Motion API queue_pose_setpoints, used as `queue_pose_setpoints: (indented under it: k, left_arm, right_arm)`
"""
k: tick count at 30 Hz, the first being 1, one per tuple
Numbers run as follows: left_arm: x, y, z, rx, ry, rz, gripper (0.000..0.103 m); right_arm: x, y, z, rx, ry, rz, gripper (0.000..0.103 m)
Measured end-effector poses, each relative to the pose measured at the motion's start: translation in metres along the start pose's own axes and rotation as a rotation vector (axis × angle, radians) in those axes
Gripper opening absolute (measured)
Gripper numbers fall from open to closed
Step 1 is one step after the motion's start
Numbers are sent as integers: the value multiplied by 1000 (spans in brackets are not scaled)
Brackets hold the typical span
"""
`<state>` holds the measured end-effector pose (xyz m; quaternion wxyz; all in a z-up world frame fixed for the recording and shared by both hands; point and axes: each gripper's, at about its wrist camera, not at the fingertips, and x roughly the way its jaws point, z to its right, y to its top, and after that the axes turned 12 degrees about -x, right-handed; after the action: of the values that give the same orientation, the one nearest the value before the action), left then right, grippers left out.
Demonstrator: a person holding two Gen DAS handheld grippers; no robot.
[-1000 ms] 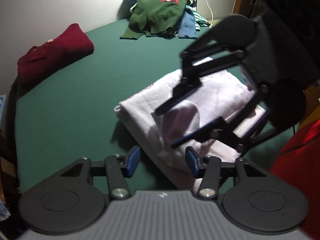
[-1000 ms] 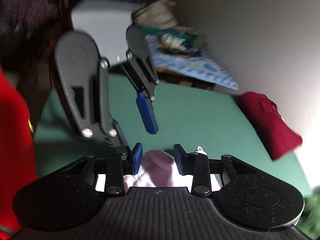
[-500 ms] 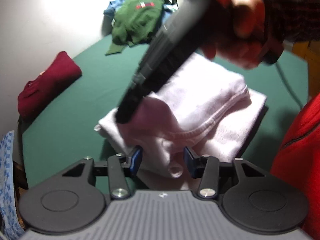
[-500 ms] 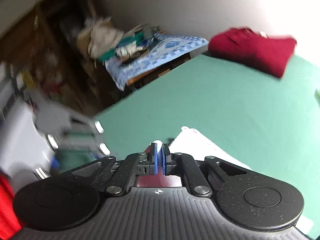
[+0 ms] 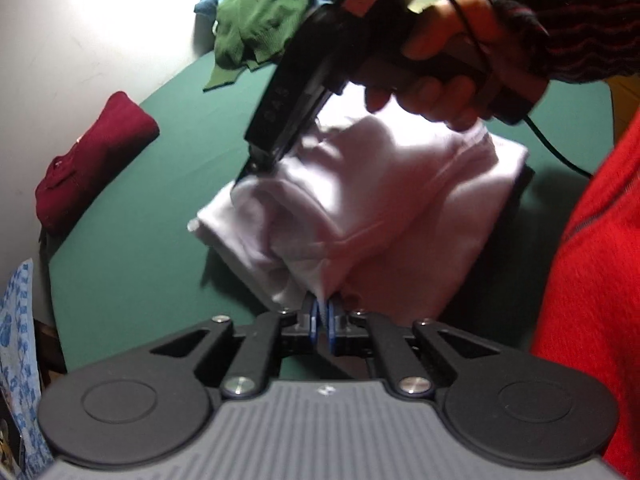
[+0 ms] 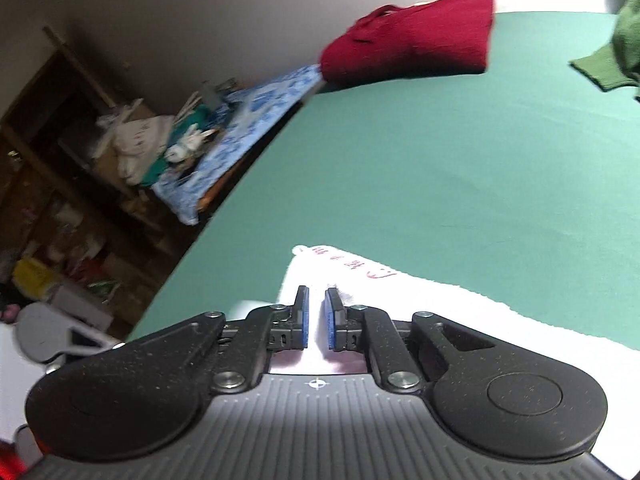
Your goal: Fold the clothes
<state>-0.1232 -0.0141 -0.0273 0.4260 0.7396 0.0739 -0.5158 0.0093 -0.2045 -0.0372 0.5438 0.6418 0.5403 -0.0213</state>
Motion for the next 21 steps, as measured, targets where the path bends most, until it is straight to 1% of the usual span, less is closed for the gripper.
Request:
queue_pose_setpoints:
  k: [2, 3, 4, 6, 8, 9, 10, 14, 15, 17, 19, 21]
  left_arm:
    - [2, -2, 2, 5, -1, -15, 1]
    - [3, -3, 2, 4, -1, -15, 1]
    - [2, -2, 2, 0, -3, -9, 1]
    - [1, -1, 3, -5, -7, 1, 1]
    - [1, -1, 7, 20, 1, 7, 1]
    - [0, -1, 9, 40, 7, 10, 1]
    - [0, -2, 11, 56, 10, 13, 1]
    - [-3, -2, 12, 88, 15, 17, 1]
    - [-4, -2, 13, 94, 16, 20, 1]
    - [-6, -4, 13, 102, 18, 24, 1]
    - [-6, -7, 14, 101, 19, 26, 1]
    - [-5, -10, 14, 95, 18, 25, 1]
  right_arm:
    - [-4, 0, 4, 31, 6, 43, 12]
    - [-9, -1, 3, 28, 6, 66, 18]
    - [-13, 0, -1, -16, 5, 81, 22]
    - [-22, 2, -22, -175, 30, 77, 23]
    - [-30, 5, -49, -350, 60, 57, 30]
    - [-30, 5, -65, -443, 73, 42, 37]
    - [-29, 5, -80, -540, 77, 23, 40]
    - [-4, 0, -130, -983, -5, -92, 40]
    - [5, 1, -135, -1052, -11, -119, 40]
    - [18, 5, -136, -1083, 26, -198, 37]
    - [29, 11, -137, -1091, 59, -265, 4]
    - [23, 20, -122, -936, 60, -222, 4]
